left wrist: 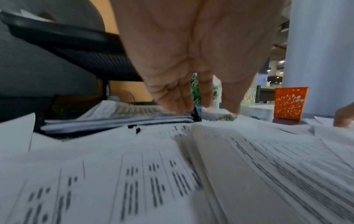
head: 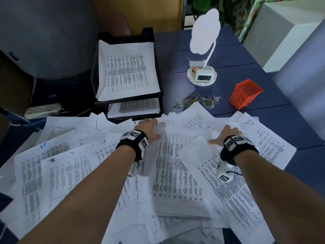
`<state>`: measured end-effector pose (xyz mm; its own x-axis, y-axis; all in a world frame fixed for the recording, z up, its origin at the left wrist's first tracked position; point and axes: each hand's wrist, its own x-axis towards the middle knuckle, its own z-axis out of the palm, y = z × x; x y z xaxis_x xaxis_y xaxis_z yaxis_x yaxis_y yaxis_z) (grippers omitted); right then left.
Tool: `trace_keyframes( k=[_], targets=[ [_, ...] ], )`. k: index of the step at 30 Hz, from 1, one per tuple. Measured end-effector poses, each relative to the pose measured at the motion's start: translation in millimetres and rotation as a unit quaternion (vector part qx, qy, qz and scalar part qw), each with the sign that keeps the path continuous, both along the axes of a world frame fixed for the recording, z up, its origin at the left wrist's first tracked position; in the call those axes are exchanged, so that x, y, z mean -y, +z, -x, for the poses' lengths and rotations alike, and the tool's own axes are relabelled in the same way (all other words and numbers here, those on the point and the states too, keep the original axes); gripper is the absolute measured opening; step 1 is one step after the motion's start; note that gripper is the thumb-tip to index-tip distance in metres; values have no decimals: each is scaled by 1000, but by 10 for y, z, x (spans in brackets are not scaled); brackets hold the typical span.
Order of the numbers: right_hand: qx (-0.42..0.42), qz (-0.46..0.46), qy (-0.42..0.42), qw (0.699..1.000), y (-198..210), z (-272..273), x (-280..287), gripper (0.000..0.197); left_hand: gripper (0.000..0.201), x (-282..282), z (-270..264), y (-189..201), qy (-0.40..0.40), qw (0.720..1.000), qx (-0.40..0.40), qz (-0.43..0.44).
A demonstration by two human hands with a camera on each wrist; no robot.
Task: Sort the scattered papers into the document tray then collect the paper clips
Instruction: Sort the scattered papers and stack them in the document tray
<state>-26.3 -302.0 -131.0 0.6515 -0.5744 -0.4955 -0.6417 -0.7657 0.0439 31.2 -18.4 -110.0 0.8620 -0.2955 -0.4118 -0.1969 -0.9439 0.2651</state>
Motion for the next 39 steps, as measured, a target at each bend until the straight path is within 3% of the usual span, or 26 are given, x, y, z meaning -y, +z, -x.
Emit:
trace_keyframes(
  k=[3, 6, 10, 14, 18, 22, 24, 26, 29, 30, 31, 33, 35, 37, 39],
  targets=[
    [13, -3, -9, 1000, -15, -4, 21, 99, 61, 22, 8, -87, 10, 999, -40, 29],
    [18, -33, -22, 999, -43, -4, 48, 107, 40, 36, -5, -74, 31, 996, -17, 86],
    [1, -37, 41, 998, 86, -51, -4, 70, 21, -32, -4, -78, 66, 989, -8, 133],
    [75, -135, 119, 981, 362, -211, -154, 42, 37, -101, 32, -81, 91, 981, 27, 169],
    [198, -336, 124, 912, 740, -363, -301, 27, 65, -154, 146, 17, 163, 933, -19, 319],
    [328, -476, 50, 814, 1059, -467, -476, 22, 78, -275, 204, 130, 258, 840, -43, 475],
    [374, -518, 17, 769, 1152, -507, -549, 24, 63, -337, 197, 204, 287, 808, -34, 513],
    [417, -533, 5, 736, 1224, -528, -628, 34, 36, -388, 178, 295, 284, 802, -7, 526],
    [445, -593, -21, 670, 1316, -545, -753, 34, 12, -484, 134, 485, 291, 774, 41, 561],
    [436, -604, -22, 666, 1339, -547, -783, 42, 9, -527, 114, 551, 299, 755, 53, 581],
    [417, -599, -17, 684, 1342, -547, -810, 51, 8, -586, 81, 603, 308, 736, 66, 600],
    [351, -563, 3, 748, 1299, -519, -868, 55, 6, -687, 19, 730, 322, 714, 96, 614],
    [290, -515, 44, 805, 1197, -468, -949, 41, 5, -766, -61, 859, 328, 699, 122, 623],
    [282, -484, 88, 823, 1086, -417, -1044, 30, 12, -830, -163, 952, 344, 684, 133, 629],
    [303, -483, 96, 816, 1018, -395, -1149, 30, 17, -903, -255, 984, 356, 702, 113, 606]
  ],
)
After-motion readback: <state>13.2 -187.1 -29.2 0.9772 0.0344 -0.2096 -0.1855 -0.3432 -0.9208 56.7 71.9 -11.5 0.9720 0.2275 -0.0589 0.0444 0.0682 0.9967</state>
